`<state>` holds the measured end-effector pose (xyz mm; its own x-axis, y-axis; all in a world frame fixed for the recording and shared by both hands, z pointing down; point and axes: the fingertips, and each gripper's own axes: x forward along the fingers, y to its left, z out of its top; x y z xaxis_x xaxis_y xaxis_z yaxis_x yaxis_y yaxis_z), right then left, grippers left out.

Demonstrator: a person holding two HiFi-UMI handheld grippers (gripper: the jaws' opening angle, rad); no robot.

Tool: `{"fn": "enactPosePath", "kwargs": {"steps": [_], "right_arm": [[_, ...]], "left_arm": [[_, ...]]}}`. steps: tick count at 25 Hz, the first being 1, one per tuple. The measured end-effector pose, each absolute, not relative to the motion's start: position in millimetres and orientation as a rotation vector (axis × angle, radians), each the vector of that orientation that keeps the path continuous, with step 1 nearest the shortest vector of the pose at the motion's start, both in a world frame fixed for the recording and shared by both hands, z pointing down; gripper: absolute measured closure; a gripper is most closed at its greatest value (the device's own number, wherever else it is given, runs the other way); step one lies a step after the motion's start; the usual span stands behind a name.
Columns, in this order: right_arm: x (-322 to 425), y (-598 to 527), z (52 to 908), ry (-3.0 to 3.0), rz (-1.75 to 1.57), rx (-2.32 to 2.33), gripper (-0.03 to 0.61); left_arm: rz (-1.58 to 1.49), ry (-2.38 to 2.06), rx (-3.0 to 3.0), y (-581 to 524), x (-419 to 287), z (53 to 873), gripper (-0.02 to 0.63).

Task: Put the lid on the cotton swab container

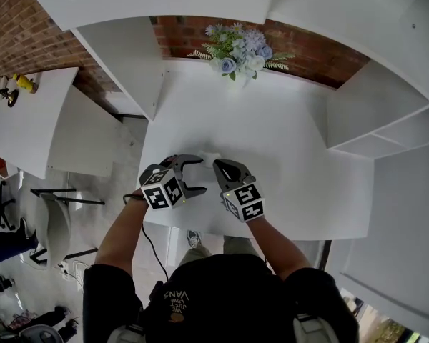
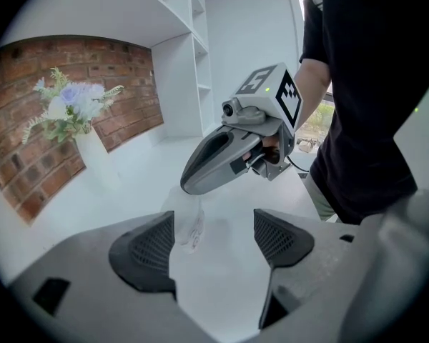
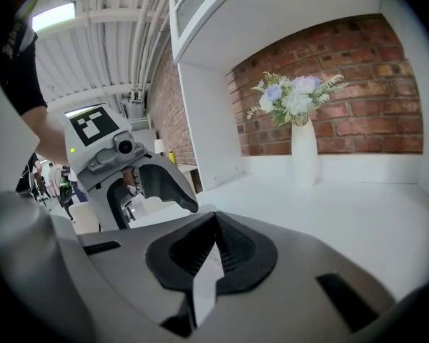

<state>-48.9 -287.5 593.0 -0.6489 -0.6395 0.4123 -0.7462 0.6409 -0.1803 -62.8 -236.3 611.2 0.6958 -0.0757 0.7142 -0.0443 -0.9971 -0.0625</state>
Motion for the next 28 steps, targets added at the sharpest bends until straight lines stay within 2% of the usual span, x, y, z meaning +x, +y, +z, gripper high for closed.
{"fn": "enactPosePath", "kwargs": {"steps": [12, 14, 17, 19, 22, 28], "right_arm": [[-51, -286, 594, -2.554, 0.428, 1.079, 0.578], [-51, -286, 594, -2.555, 0.427, 1.079, 0.578], [-52, -285, 592, -2.560, 0.435, 1.081, 0.578], [-52, -285, 592, -2.560, 0.426, 1.079, 0.578], [-51, -285, 593, -2.556, 0.403, 1.077, 0.578], [-51, -285, 595, -2.549, 0.375, 1.077, 0.578]], "left_arm": [[-0.856, 0.510, -3.097, -258, -61, 582, 0.303], [-0.817, 0.578, -3.098, -261, -63, 581, 0.353], [-0.766, 0.695, -3.085, -267, -68, 578, 0.523], [-0.748, 0.775, -3.078, -271, -72, 577, 0.585], [-0.734, 0.884, -3.085, -277, -76, 580, 0.607], [-0.756, 0.978, -3.104, -282, -77, 592, 0.607]]}}
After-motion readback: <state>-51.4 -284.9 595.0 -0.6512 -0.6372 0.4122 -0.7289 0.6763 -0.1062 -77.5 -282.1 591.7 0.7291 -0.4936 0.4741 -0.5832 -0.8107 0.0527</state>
